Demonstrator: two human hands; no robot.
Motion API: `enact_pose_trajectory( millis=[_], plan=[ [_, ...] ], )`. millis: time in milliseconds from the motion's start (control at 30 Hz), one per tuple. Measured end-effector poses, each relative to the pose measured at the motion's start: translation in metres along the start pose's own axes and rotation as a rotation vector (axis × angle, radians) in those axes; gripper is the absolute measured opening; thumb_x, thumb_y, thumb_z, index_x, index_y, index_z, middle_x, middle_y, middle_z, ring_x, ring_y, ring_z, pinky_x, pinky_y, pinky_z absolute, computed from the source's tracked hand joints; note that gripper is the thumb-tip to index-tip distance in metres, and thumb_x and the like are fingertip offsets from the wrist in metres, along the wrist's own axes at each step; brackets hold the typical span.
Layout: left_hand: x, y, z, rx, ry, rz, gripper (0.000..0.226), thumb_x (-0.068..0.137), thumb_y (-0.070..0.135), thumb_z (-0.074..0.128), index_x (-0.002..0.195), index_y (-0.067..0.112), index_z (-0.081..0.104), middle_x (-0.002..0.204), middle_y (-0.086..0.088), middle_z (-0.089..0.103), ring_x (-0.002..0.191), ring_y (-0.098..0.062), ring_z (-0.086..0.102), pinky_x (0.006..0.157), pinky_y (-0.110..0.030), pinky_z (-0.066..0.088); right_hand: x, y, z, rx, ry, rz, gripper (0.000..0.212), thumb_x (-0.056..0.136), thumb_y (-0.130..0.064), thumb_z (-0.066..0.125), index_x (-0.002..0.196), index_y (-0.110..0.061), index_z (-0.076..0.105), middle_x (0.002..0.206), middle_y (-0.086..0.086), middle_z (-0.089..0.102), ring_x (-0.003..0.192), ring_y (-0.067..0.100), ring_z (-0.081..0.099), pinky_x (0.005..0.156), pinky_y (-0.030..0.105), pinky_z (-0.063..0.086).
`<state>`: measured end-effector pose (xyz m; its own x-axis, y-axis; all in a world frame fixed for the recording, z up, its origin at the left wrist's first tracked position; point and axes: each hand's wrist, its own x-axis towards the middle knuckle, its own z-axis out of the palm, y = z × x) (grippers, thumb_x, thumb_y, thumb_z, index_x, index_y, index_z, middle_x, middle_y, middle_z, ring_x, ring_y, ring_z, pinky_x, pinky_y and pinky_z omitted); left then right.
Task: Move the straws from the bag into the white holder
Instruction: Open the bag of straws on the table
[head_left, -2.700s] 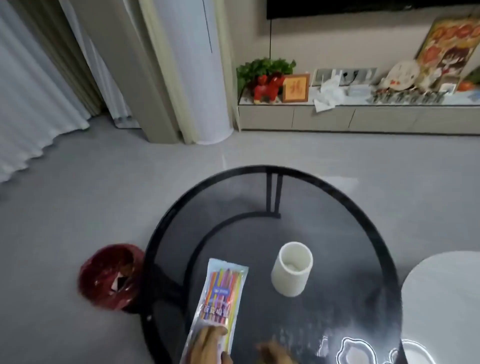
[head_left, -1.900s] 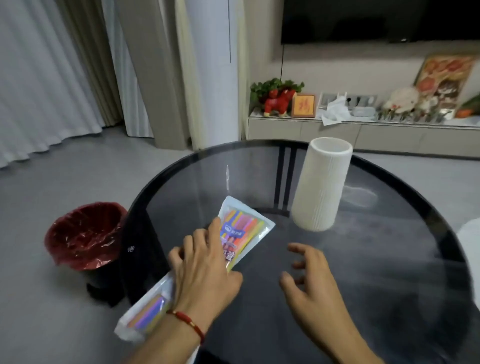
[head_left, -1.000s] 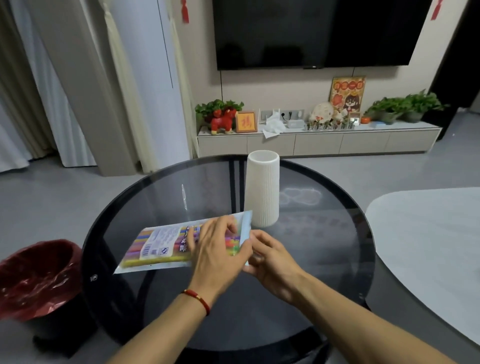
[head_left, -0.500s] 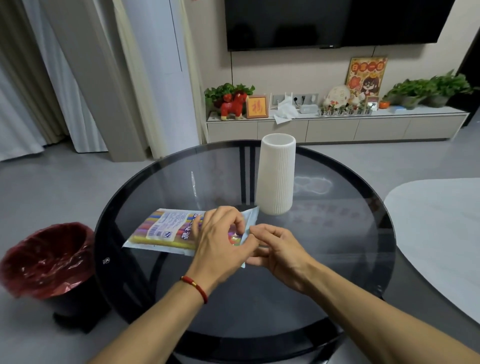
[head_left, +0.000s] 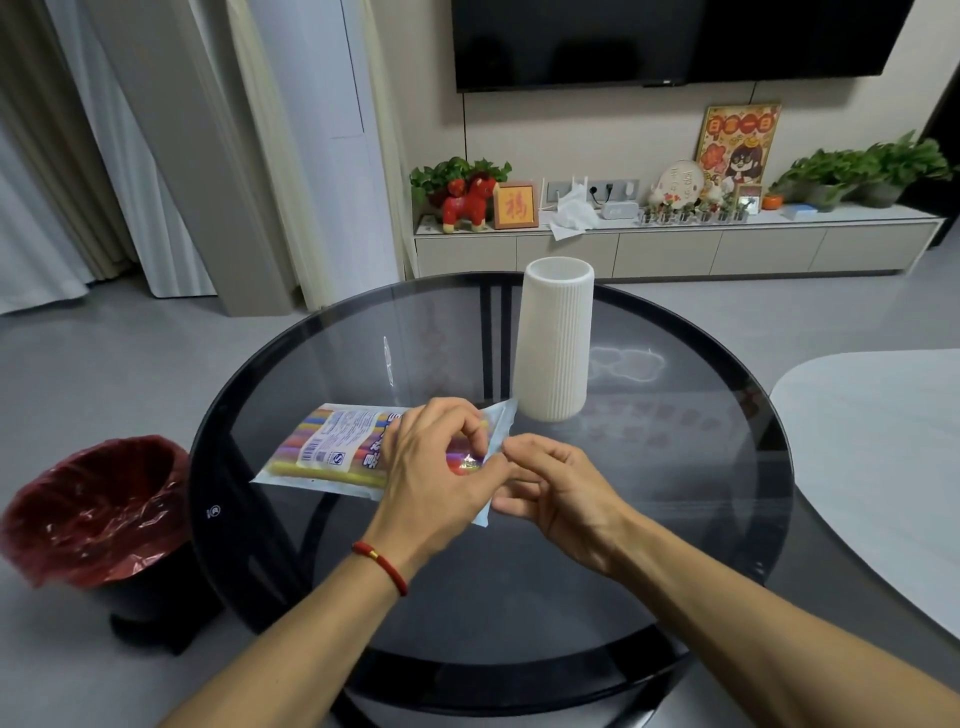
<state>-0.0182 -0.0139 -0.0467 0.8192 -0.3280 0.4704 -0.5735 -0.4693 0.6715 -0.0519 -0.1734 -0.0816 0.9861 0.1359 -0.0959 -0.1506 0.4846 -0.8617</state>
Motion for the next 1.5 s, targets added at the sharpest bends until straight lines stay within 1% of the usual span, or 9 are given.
enact_pose_trajectory(
  millis=[500, 633, 767, 1067, 1167, 1233, 1333, 1400, 1500],
  plan=[
    [-0.002, 0.002, -0.001, 0.091, -0.018, 0.027, 0.022, 0.072, 0.041, 0.059, 0.071, 0.021, 0.051, 0.093, 0.009, 0.06, 0.091, -0.013, 0.054, 0.091, -0.045, 0.04, 0.0, 0.007, 0.002, 0.088, -0.014, -0.014, 0.007, 0.095, -0.013, 0.071, 0.09, -0.009, 0.075, 0.103, 0.019, 0.078, 0.094, 0.024, 0.079, 0.083, 0.031, 0.063],
    [0.002, 0.004, -0.007, 0.342, -0.201, 0.032, 0.02, 0.078, 0.028, 0.063, 0.071, 0.015, 0.05, 0.086, 0.005, 0.056, 0.082, -0.021, 0.055, 0.082, -0.041, 0.045, 0.0, 0.008, 0.007, -0.276, 0.048, -0.065, 0.018, 0.106, -0.006, 0.057, 0.089, -0.005, 0.064, 0.085, 0.016, 0.074, 0.071, 0.02, 0.075, 0.072, 0.033, 0.064],
    [0.002, 0.01, -0.004, 0.579, -0.35, 0.077, 0.012, 0.09, 0.023, 0.052, 0.088, 0.012, 0.056, 0.111, -0.005, 0.054, 0.099, -0.025, 0.056, 0.081, -0.037, 0.046, -0.002, 0.011, 0.013, -0.608, 0.082, -0.132, 0.023, 0.109, -0.014, 0.053, 0.089, -0.004, 0.053, 0.07, 0.005, 0.072, 0.059, 0.021, 0.072, 0.06, 0.032, 0.062],
    [0.013, -0.002, -0.02, 0.32, -0.176, 0.033, 0.007, 0.086, 0.009, 0.058, 0.08, 0.005, 0.059, 0.107, -0.01, 0.067, 0.098, -0.03, 0.062, 0.086, -0.044, 0.047, 0.002, 0.007, 0.005, -1.123, 0.151, -0.188, 0.009, 0.085, -0.016, 0.052, 0.077, -0.012, 0.052, 0.061, 0.008, 0.075, 0.051, 0.017, 0.072, 0.053, 0.031, 0.058],
    [0.013, -0.015, -0.029, 0.269, -0.327, 0.078, 0.022, 0.088, 0.017, 0.062, 0.07, 0.022, 0.049, 0.13, 0.007, 0.065, 0.133, -0.015, 0.049, 0.107, -0.038, 0.037, 0.002, 0.007, 0.001, -1.114, 0.147, -0.154, 0.01, 0.078, -0.02, 0.053, 0.072, -0.012, 0.055, 0.06, 0.007, 0.075, 0.044, 0.015, 0.069, 0.044, 0.026, 0.053],
    [0.008, -0.024, -0.028, 0.204, -0.518, 0.064, 0.019, 0.088, 0.033, 0.066, 0.083, 0.027, 0.048, 0.136, 0.023, 0.054, 0.141, -0.008, 0.036, 0.104, -0.034, 0.033, 0.001, 0.005, -0.002, -1.098, 0.169, -0.161, 0.01, 0.079, -0.016, 0.054, 0.07, -0.012, 0.054, 0.057, 0.005, 0.074, 0.042, 0.013, 0.068, 0.042, 0.023, 0.05],
    [0.001, -0.035, -0.024, 0.299, -0.713, 0.07, 0.098, 0.056, 0.076, 0.075, 0.136, 0.044, 0.029, 0.139, 0.026, 0.038, 0.135, -0.007, 0.036, 0.105, -0.03, 0.033, -0.003, 0.005, -0.007, -1.084, 0.169, -0.15, 0.013, 0.083, -0.014, 0.056, 0.077, -0.002, 0.056, 0.058, 0.01, 0.075, 0.044, 0.015, 0.069, 0.046, 0.028, 0.055],
    [0.0, -0.042, -0.015, 0.455, -0.694, 0.21, 0.138, 0.046, 0.085, 0.07, 0.153, 0.042, -0.007, 0.157, 0.015, 0.021, 0.14, -0.007, 0.023, 0.113, -0.035, 0.021, -0.006, 0.003, -0.009, -1.069, 0.167, -0.157, 0.015, 0.084, -0.015, 0.058, 0.079, -0.001, 0.056, 0.06, 0.01, 0.075, 0.045, 0.014, 0.069, 0.047, 0.029, 0.057],
    [0.003, -0.053, -0.004, 0.58, -0.467, 0.326, 0.13, 0.057, 0.067, 0.072, 0.157, 0.029, -0.001, 0.139, 0.009, 0.044, 0.122, -0.014, 0.038, 0.1, -0.034, 0.028, -0.007, -0.002, -0.011, -1.036, 0.14, -0.133, 0.011, 0.082, -0.012, 0.059, 0.073, -0.006, 0.056, 0.059, 0.005, 0.074, 0.048, 0.018, 0.072, 0.049, 0.029, 0.058]
  ],
)
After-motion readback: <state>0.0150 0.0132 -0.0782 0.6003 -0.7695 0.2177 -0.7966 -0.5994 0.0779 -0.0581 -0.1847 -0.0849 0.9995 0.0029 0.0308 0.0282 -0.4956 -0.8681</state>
